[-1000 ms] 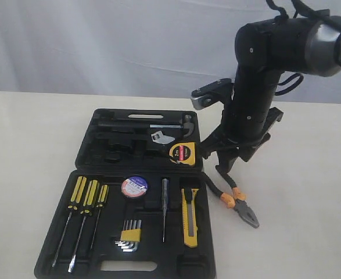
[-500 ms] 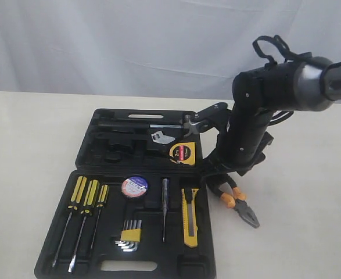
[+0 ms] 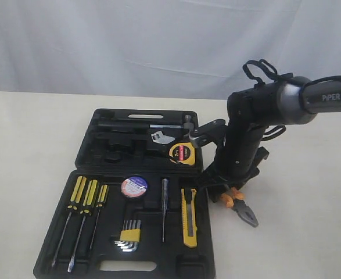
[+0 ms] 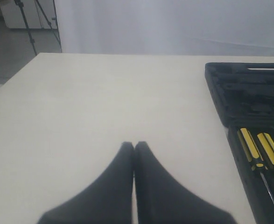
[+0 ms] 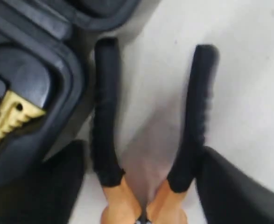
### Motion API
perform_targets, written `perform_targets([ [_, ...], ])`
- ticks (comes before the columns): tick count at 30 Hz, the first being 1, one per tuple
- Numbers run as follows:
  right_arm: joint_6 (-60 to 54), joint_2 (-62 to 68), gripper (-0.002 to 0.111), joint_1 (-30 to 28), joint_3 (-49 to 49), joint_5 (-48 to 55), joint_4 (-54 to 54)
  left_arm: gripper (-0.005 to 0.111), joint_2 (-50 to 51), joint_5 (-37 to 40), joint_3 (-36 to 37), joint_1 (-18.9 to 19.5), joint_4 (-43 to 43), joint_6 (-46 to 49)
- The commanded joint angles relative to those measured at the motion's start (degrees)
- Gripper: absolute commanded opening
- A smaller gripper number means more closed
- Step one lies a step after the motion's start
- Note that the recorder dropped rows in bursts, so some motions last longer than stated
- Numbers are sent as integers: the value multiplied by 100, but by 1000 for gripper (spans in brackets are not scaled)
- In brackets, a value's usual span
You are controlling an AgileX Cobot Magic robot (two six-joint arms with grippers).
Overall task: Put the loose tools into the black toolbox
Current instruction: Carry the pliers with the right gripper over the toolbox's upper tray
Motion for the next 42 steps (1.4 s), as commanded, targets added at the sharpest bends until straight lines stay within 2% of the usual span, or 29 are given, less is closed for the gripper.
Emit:
perform_targets([
  [1, 15, 225, 18, -29, 34, -152, -210, 0, -7, -57, 15, -27, -55, -11],
  [2, 15, 214, 2, -29, 34, -141, -255, 0, -7, -57, 15, -27, -55, -11],
  [3, 60, 214, 1, -29, 34, -141, -297, 0, -7, -57, 15, -27, -55, -11],
  [9, 60, -35, 0, -29, -12, 81, -505, 0, -7, -57, 15, -27, -55, -11],
  [14, 60, -852, -1, -8, -660, 1172, -494, 0, -7, -57, 15, -27, -55, -11],
  [18, 3, -1290, -1, 128, -998, 1227, -494, 0, -7, -57, 15, -27, -55, -11],
  [20, -192, -1353, -1, 340, -1104, 1002, -494, 0, -7, -57, 15, -27, -55, -11],
  [23, -469, -1331, -1, 803, -1115, -138, -494, 0, -7, -57, 15, -27, -55, -11],
  [29, -911, -1094, -1, 1187, -1115, -1608, -505, 0, -7, -57, 15, -27, -55, -11],
  [42, -1402, -154, -1, 1339, -1115, -3185, -740, 0, -7, -57, 15, -27, -55, -11],
])
